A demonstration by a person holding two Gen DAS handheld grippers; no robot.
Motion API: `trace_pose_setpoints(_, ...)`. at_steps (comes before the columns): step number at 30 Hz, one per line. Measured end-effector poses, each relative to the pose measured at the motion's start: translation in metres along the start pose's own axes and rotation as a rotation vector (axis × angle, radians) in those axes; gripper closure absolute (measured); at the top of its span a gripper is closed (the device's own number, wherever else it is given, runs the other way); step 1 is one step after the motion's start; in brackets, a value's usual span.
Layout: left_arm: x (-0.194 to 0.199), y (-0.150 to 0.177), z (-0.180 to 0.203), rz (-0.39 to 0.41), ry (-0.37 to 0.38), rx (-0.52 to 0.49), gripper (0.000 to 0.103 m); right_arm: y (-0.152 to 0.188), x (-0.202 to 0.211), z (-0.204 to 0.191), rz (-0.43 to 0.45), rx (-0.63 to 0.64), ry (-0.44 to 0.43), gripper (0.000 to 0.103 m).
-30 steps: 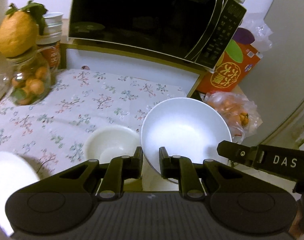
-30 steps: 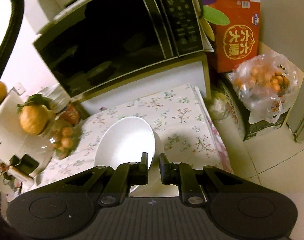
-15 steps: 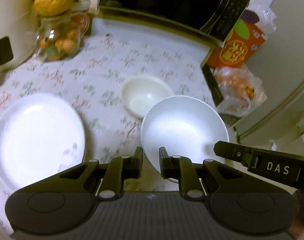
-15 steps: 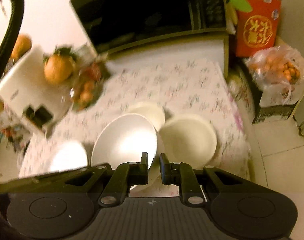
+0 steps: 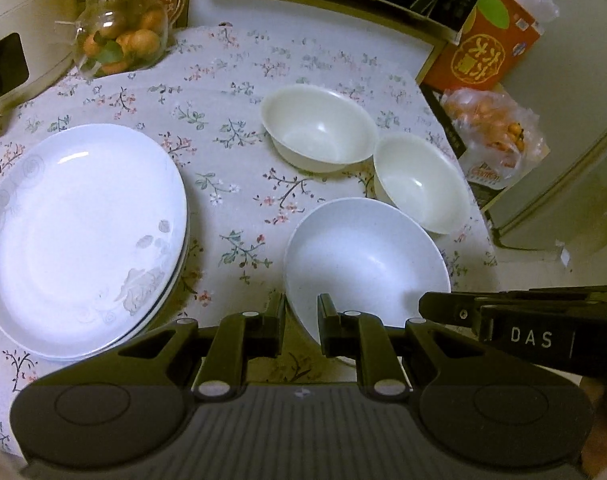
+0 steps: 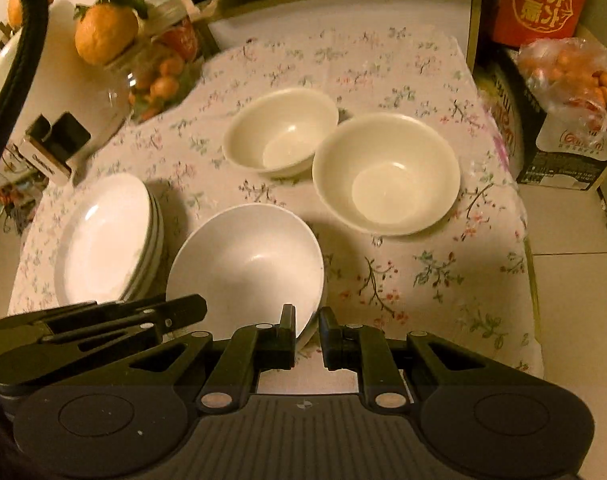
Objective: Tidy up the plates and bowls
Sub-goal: 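Lower the white bowl onto the tablecloth and open both grippers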
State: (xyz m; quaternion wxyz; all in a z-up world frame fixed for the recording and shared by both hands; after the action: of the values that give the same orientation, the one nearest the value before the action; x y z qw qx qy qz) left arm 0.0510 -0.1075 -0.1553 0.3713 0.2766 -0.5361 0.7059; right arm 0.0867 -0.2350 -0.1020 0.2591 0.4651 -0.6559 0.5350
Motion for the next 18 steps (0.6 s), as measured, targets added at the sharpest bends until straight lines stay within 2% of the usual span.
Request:
trace_pose_setpoints(9,-0.009,0.005,0.002,-0.003,-0.017,-0.028,0.089,0.008,-0.013,0.007,-0.039,-0.005,0.008,0.09)
trace_pose_setpoints(18,-0.008,0.001,0.001,0.01,-0.025,-0.021,0.088,0.008,-0.014,0.007,-0.041,-0.009,0.003,0.087)
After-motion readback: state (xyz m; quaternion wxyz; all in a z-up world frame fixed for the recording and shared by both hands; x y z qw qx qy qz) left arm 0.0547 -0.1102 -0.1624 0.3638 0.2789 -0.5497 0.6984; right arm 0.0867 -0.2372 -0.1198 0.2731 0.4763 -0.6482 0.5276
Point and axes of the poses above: each gripper's, at about its wrist camera, not at the fingertips, and x roughly against the way its jaws point, z to its right, y to its underside, the point moved 9 cm from there along -x, roughly the way its jaws point, and after that the axes turned 7 degrees about z, right-handed, at the moved point
